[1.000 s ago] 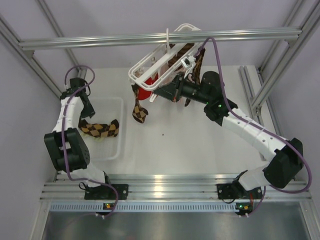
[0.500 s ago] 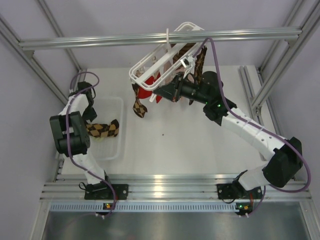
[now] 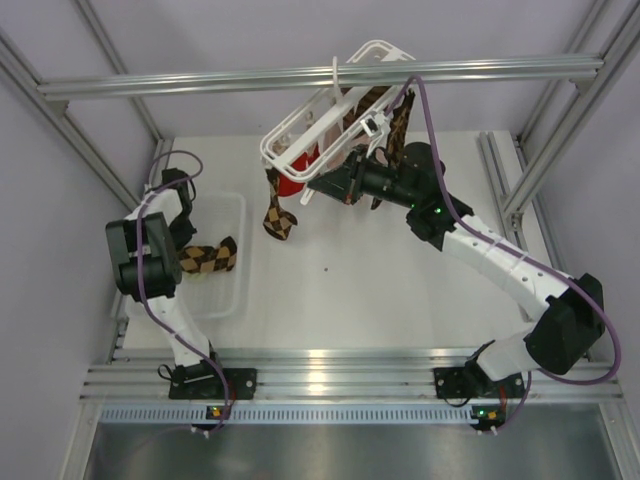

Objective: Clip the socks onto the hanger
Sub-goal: Pick up the sock from the bin.

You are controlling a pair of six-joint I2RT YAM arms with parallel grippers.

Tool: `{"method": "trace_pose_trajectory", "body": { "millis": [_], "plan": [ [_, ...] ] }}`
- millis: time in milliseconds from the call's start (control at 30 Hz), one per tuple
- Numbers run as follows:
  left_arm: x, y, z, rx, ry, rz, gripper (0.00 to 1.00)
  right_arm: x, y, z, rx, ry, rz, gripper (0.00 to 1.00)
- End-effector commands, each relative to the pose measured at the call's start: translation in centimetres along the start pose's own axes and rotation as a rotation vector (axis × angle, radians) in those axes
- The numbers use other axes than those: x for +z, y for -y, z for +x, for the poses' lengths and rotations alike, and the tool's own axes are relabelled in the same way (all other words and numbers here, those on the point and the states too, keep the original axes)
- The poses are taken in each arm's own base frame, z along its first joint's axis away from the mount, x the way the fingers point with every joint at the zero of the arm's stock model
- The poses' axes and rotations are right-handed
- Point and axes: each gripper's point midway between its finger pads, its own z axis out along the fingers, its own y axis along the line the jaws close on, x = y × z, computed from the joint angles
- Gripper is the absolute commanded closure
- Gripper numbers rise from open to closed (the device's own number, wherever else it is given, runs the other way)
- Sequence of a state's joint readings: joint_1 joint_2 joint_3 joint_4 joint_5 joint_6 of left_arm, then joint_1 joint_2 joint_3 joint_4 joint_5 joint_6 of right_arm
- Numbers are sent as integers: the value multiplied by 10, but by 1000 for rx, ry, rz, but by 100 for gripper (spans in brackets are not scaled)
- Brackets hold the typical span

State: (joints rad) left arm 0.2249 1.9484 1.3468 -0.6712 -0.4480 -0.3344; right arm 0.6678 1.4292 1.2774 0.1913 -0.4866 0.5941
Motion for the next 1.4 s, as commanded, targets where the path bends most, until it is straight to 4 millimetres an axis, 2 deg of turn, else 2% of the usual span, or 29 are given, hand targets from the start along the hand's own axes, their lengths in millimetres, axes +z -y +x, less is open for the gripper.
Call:
{"method": "trace_pose_trajectory", "body": {
  "millis": [0,67,100,167,200,233,367,467,500,533,567,633,667,733,833,967,1100,1233,1300,1333,1367],
  "plan": [
    [3,35,-18,-33,52,173,90,-4,6,-16,-33,44,30,100],
    [-11,44,-27,-29,90,262,100,-3,6,-16,-34,45,28,100],
    [-15,47,-24,-18,95,289,100,-3,5,-17,-35,47,25,100],
    [-37,48,-37,-9,165,356,100,-3,5,-16,-36,46,20,100],
    [-44,53,-33,7,169,405,100,-2,4,-17,-38,49,15,100],
    [-62,51,-42,8,219,442,100,-2,5,-17,-39,49,16,100],
    [-103,53,-45,103,312,573,100,-2,2,-19,-35,55,-1,100],
    [-127,47,-42,165,369,622,100,-3,1,-17,-31,51,-6,100],
    [-131,47,-37,193,372,639,100,-3,0,-17,-31,52,-10,100],
    [-148,50,-35,231,404,700,100,-3,-1,-17,-32,52,-12,100],
    [-149,49,-28,312,425,712,100,-3,-1,-17,-33,53,-15,100],
    [-165,55,-17,417,473,776,100,-4,-3,-19,-32,59,-19,100],
    [-164,56,-11,492,489,769,100,-4,-4,-19,-32,58,-24,100],
    [-160,61,18,586,429,807,100,-3,-4,-18,-27,56,-30,100],
    [-151,60,48,705,360,832,100,-2,-5,-19,-26,54,-32,100],
    [-143,59,78,821,302,885,100,-1,-5,-21,-24,57,-33,100],
    [-131,61,95,841,214,904,100,1,-7,-21,-24,51,-32,100],
    [-129,66,95,840,212,928,99,3,-8,-21,-26,49,-34,100],
    [-127,69,89,822,220,921,83,5,-9,-21,-27,48,-35,100],
    [-126,69,86,801,218,909,69,5,-9,-20,-26,46,-36,100],
    [-125,70,82,782,224,895,64,5,-9,-21,-27,47,-35,100]
  ]
}}
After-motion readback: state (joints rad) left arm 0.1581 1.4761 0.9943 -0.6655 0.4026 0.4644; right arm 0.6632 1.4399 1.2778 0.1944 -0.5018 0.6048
